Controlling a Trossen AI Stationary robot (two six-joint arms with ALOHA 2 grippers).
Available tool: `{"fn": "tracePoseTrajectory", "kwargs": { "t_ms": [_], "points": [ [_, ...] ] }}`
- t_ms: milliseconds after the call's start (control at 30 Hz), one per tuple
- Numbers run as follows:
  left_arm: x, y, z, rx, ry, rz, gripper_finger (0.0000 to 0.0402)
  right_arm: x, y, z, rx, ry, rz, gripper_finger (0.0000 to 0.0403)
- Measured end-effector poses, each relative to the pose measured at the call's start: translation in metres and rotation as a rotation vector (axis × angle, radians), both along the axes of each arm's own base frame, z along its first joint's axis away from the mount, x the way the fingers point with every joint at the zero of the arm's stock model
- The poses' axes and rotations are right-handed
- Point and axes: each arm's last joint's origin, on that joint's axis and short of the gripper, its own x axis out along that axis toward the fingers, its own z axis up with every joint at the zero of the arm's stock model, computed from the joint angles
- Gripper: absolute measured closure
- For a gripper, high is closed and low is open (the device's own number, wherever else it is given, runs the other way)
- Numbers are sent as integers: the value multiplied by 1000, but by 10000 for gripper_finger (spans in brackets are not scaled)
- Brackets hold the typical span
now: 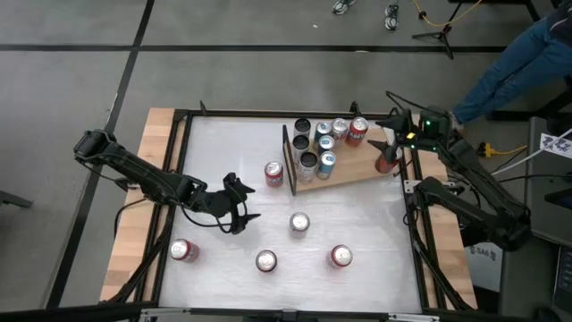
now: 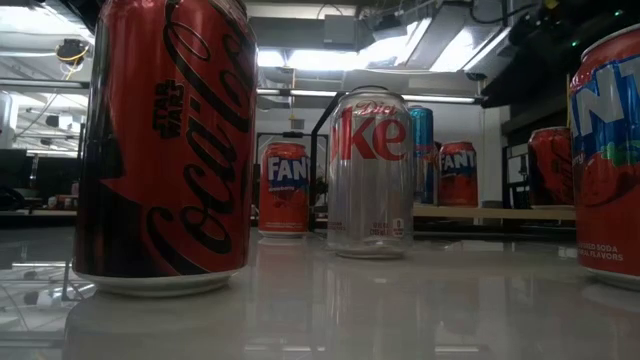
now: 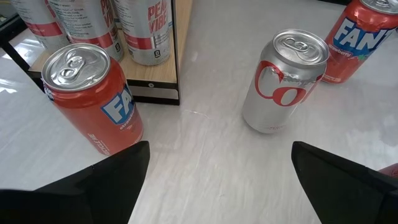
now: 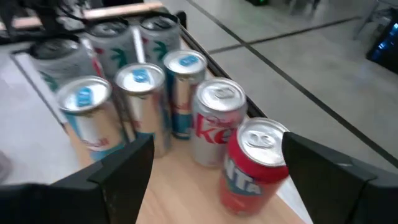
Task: Place canned beverage on shelf
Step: Put the silver soda can on the shelf aligned with the other silver soda can
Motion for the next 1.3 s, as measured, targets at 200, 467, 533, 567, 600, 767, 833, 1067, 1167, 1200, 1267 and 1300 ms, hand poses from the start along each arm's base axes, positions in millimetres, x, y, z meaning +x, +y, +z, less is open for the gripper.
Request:
{"fn": "tracePoseTrajectory", "kwargs": {
  "t_ms": [200, 467, 533, 567, 600, 767, 833, 1067, 1167, 1200, 1267, 1300],
  "points": [
    [0, 0, 0, 0, 0, 0, 16, -4, 10, 6, 39, -84, 64, 61],
    [0, -1, 0, -15, 5, -31, 16, -4, 16, 6, 106, -134, 192, 61],
    [1, -2, 1, -39, -2, -58, 16, -4, 16, 6, 127, -144, 198, 61],
    [2, -3, 2, -54, -14, -72, 16, -4, 17, 6, 145, -152, 201, 61],
    [3, -4, 3, -67, -26, -85, 16, -4, 17, 6, 153, -157, 208, 61],
    [8, -7, 11, -122, -114, -123, 16, -3, 18, 7, 173, -174, 248, 61],
    [10, -8, 14, -134, -153, -125, 16, -2, 19, 8, 180, -179, 254, 61],
    [13, -9, 23, -163, -249, -129, 16, 14, 32, 17, 138, -228, 374, 61],
    [14, -9, 24, -167, -260, -129, 16, 24, 41, 22, 111, -254, 405, 61],
    [14, -9, 24, -168, -263, -129, 16, 27, 44, 23, 99, -258, 411, 61],
    [14, -9, 24, -168, -263, -129, 16, 32, 50, 24, 84, -257, 424, 61],
    [14, -9, 24, -168, -263, -129, 17, 34, 53, 24, 78, -257, 433, 61]
  ]
}}
